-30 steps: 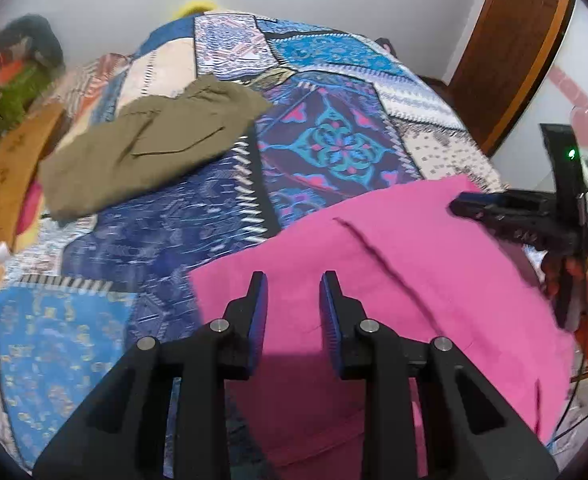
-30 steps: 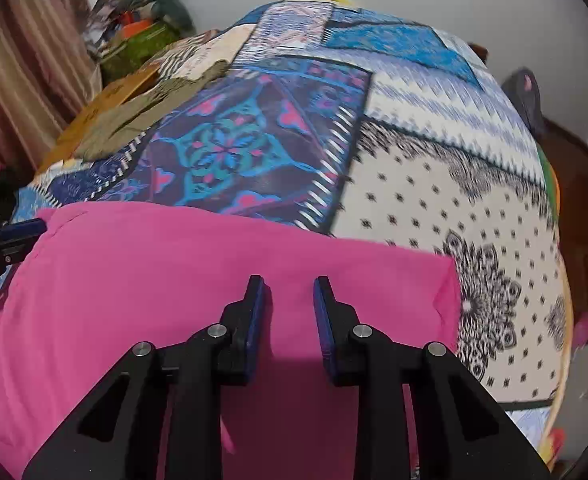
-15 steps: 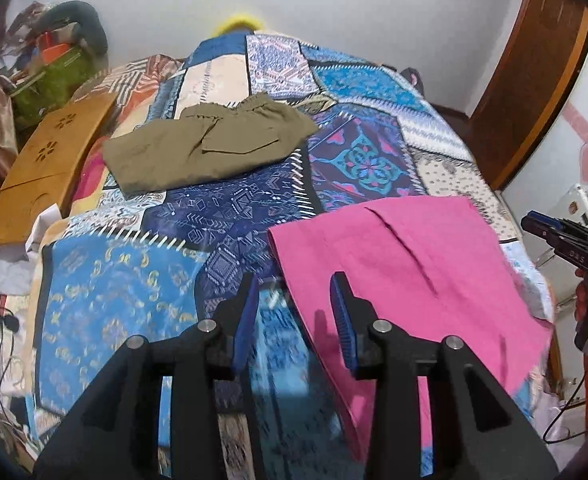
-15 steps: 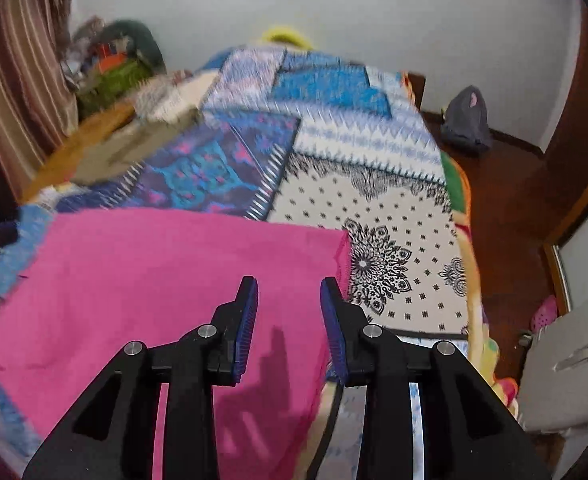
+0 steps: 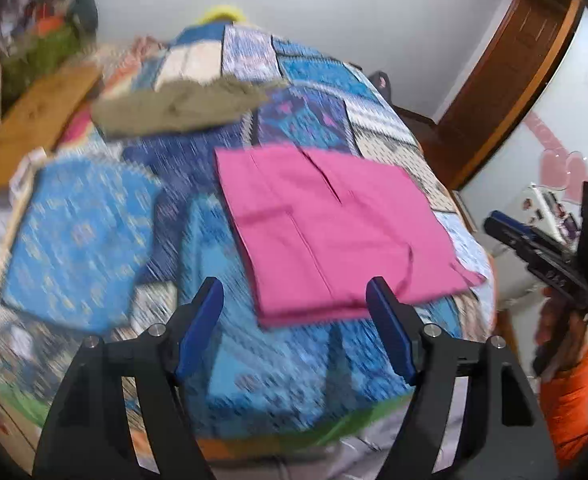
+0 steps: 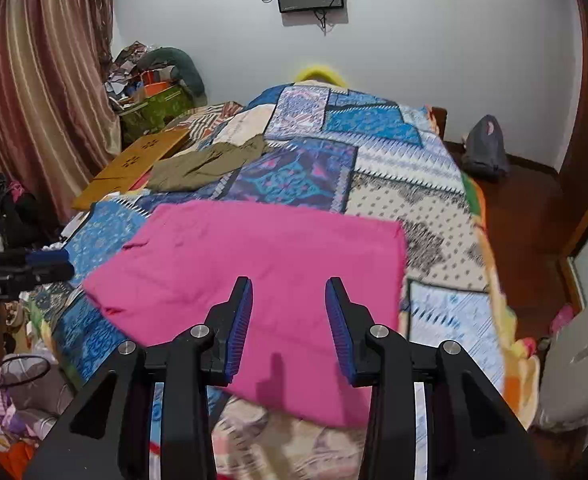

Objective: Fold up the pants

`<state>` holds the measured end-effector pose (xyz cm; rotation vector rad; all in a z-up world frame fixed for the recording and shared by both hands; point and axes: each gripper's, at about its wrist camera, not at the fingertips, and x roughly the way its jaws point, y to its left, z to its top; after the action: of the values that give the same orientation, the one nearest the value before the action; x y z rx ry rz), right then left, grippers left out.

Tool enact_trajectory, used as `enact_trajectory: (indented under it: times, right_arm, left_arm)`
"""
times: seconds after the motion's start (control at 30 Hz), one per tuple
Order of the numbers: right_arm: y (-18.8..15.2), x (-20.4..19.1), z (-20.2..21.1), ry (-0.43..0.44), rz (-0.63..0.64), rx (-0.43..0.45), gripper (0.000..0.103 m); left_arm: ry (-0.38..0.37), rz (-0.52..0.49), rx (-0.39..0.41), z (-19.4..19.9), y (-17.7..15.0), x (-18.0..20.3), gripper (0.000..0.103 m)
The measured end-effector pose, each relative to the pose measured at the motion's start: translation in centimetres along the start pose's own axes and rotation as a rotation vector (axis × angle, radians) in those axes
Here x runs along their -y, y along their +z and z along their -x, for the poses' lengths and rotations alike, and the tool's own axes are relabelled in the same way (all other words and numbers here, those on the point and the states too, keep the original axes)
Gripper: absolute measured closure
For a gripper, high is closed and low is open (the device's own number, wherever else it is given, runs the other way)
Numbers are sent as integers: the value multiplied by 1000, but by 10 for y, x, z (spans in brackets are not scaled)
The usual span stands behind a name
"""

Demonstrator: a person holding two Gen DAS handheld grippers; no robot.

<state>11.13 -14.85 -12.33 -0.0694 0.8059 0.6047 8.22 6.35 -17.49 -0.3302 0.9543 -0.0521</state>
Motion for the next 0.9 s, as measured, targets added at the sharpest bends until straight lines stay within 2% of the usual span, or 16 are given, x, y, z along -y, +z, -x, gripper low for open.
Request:
enact_trajectory:
  times: [0.27,0.37,0.53,0.9]
  right_arm:
    - [-28,-3,-29,-41,3,-73,67]
    - [-37,-2,-33,-49,13,-96,67]
    - [-45,-2,-37,-37,21,-107,67]
    - [-48,-3,-38,-17,31,-113,67]
  left_arm:
    - [-128,110,-96,-22,-24,5,29]
    - [-127,109,-87,-26,-25,11,29]
    - [-191,170,-93,-36,-18,10,29]
    - [-233,275,-52,-47,-2,-1,29]
